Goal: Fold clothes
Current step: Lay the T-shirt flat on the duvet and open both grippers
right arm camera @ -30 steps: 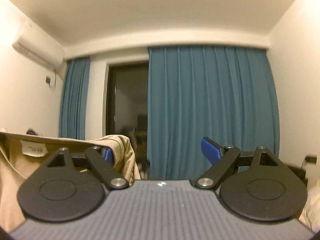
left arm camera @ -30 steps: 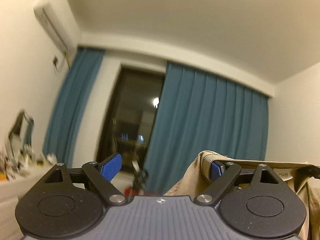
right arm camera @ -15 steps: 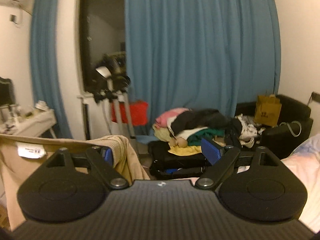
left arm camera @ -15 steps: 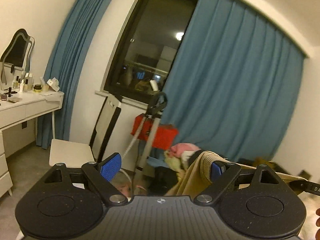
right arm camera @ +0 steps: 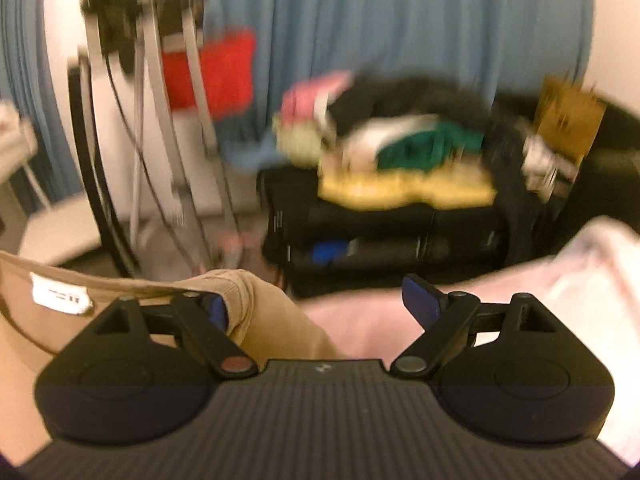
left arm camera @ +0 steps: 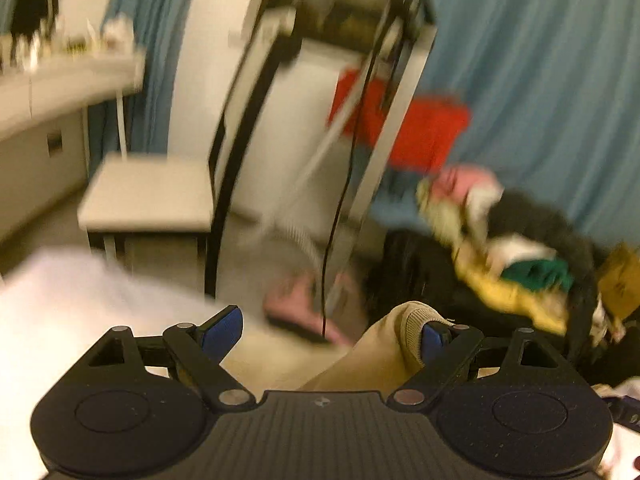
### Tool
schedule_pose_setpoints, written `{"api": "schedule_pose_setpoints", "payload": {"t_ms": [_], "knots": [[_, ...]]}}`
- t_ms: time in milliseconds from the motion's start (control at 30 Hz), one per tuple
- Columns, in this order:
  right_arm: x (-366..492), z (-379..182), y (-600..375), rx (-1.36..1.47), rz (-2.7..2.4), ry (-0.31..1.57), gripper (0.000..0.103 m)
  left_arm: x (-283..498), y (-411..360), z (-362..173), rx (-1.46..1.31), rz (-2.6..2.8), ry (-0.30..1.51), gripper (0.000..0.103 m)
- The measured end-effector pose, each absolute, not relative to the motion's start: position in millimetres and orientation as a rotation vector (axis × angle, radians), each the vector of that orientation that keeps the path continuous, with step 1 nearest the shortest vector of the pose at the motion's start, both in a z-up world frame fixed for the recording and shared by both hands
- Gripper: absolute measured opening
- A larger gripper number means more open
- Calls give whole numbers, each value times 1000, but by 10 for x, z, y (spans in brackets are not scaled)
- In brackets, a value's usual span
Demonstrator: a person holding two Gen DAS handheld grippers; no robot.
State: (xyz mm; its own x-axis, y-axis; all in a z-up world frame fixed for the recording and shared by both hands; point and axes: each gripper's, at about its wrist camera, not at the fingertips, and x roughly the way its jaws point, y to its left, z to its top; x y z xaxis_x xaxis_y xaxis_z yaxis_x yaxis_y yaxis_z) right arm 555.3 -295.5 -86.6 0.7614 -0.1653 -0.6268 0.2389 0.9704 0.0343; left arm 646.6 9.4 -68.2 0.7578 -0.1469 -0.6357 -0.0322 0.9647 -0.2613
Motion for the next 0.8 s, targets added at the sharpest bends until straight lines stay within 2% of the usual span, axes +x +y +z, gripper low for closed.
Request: {"api": "schedule_pose_setpoints", "payload": {"t_ms": [133, 200, 267, 367, 667, 800], "knots": [[5748, -1270, -2868, 61, -162, 812, 86, 6606, 153, -1072, -277, -158, 917, 91], [5731, -1254, -2838, 66, -117, 840, 86, 6546, 167, -1096, -256, -170, 939, 98], [5671, -1155, -2823, 83, -89, 842, 86, 6427, 138, -989, -224, -182, 937, 99], [5516, -955, -2784, 107, -58, 829, 86, 6019, 86, -708, -174, -189, 870, 101], [4317, -166, -2548, 177, -24, 665, 86, 4327, -5, 72, -57, -197, 596, 102], [3559, 15, -2435, 236, -20, 596, 86, 3542, -26, 381, -9, -198, 483, 102]]}}
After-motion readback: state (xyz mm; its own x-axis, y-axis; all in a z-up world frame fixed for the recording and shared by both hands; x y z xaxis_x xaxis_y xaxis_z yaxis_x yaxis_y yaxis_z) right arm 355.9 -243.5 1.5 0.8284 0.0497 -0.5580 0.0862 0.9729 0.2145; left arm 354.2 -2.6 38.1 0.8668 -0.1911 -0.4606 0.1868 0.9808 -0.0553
